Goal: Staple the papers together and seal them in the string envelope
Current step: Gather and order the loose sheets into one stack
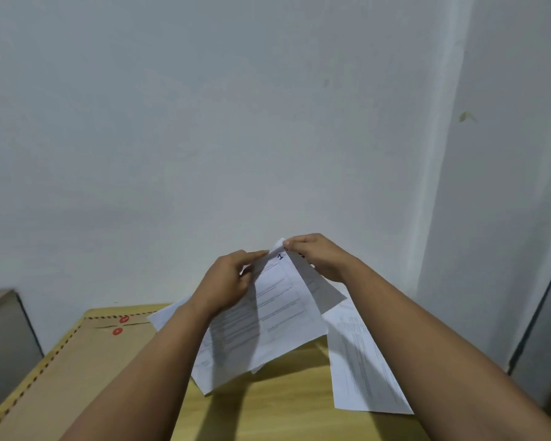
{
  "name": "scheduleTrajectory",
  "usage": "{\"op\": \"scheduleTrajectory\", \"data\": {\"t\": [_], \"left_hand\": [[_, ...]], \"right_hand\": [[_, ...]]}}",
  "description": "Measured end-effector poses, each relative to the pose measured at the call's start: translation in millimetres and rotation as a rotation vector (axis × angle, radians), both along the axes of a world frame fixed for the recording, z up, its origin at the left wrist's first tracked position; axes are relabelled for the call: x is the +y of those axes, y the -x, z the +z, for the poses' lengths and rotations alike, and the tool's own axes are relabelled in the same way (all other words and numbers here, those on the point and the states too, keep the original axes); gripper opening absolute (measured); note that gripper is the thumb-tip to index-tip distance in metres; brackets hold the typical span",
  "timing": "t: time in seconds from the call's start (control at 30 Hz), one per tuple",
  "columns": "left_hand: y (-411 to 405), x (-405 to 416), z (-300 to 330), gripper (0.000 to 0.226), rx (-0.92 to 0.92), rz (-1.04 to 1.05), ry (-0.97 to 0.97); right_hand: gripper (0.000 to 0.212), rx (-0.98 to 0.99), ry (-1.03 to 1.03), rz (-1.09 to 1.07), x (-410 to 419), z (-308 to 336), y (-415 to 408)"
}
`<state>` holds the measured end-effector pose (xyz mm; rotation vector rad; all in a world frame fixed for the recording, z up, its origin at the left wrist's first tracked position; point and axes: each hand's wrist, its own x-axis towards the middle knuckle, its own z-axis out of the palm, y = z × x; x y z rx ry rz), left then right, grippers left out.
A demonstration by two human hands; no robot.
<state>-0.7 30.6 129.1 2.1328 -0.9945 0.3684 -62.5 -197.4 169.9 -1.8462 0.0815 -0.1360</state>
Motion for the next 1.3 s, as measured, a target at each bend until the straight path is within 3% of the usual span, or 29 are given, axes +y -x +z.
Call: {"op": "scheduleTrajectory", "data": {"t": [0.47,0.73,0.87,1.03,1.3], "left_hand": [[-11.5,-9.0,-6.3,0.053,0.093,0.166,0.037],[-11.6,-10.5,-8.4,0.051,0.118,0.159,0.066],[-10.6,-6.2,-7.5,0.041,0.110,0.164,0.071],[-12.0,1.4,-1.6,0.021,0.252,0.170,0.016],[-16.1,1.1,-0.4,0.020,0.329,0.146,0.007]], "right_hand": [[0.031,-0.084,-0.178,0.061,16.3,-28.8,-18.3],[0.021,-0.165,-0.003,0.017,15.4,-36.4,-21.6],[0.022,-0.153,-0.073,0.034,10.8,-37.2,-19.2],[0.023,-0.132,-0.146,0.031,1.6,-34.7,-15.4],[0.028,-0.154,-0.138,-0.086,-0.7,-58.4,3.1]]}}
